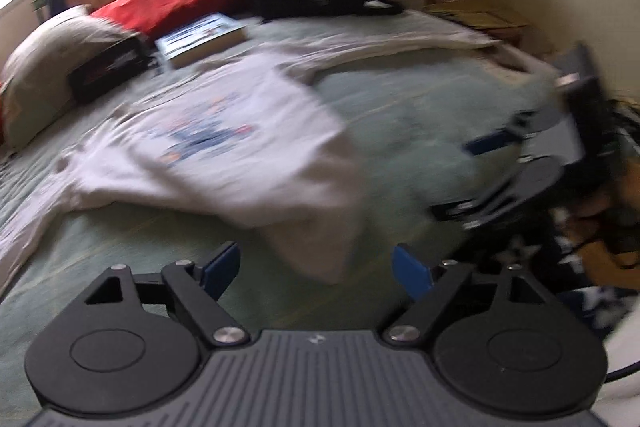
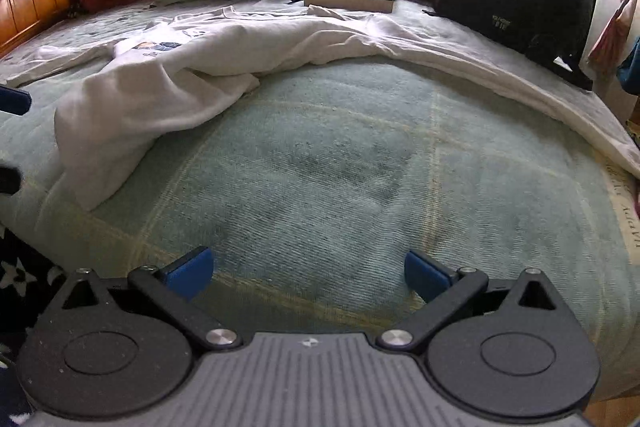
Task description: Fold clothes
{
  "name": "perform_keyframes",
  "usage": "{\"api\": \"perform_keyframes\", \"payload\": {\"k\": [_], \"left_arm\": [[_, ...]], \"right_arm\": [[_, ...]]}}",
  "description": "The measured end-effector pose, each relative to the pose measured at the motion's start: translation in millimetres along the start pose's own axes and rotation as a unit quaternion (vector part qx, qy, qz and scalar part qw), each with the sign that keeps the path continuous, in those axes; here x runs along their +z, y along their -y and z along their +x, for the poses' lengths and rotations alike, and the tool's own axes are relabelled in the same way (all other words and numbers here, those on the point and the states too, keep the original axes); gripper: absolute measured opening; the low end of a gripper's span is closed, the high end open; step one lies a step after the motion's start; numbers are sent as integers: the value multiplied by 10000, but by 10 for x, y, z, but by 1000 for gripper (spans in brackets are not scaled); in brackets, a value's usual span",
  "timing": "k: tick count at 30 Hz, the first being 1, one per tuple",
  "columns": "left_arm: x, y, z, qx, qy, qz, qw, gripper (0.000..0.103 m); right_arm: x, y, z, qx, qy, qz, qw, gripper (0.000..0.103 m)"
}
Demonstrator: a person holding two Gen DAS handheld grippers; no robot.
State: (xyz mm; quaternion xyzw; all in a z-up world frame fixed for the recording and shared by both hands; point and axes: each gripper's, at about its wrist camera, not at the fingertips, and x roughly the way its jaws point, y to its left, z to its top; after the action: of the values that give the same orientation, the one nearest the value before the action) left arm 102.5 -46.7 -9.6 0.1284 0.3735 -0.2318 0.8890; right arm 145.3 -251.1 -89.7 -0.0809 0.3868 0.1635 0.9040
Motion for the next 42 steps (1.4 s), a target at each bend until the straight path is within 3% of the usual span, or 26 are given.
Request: {"api": "perform_keyframes", "payload": {"k": [6,10,13,16,20,25,31,36,42], "left_arm": [[203,274,87,-971,99,79,9952,87],[257,374,387,-1270,-141,138,9917,87],[249,336,654,-1341,-473,-107,9898,88],[226,238,772,-1151,-538,-382,9912,88],[284,93,722,-814,-242,-482,9952,88],[387,-115,676,58,185,-486,9986,87],[502,-381,777,826,150,-246,9962,87],[527,-747,940,1049,-124,-463,9933,89],[564,-1033,985,975,-174,-543,9936,90]], "right_arm": [[-65,98,-84,-94,39,53,9999,103],[-155,219,-157,-208,54,192,9996,103],[-212,319,-182,-304,38,349,9989,103],[-269,416,-205,-300,43,487,9984,103],[-303,509,-199,-260,33,691,9973,103],[-293,519,-164,-238,35,784,9966,103],[-275,488,-155,-301,-10,735,9968,103],[-244,486,-133,-366,-56,729,9967,103],[-186,487,-87,-429,-89,743,9963,103]]}}
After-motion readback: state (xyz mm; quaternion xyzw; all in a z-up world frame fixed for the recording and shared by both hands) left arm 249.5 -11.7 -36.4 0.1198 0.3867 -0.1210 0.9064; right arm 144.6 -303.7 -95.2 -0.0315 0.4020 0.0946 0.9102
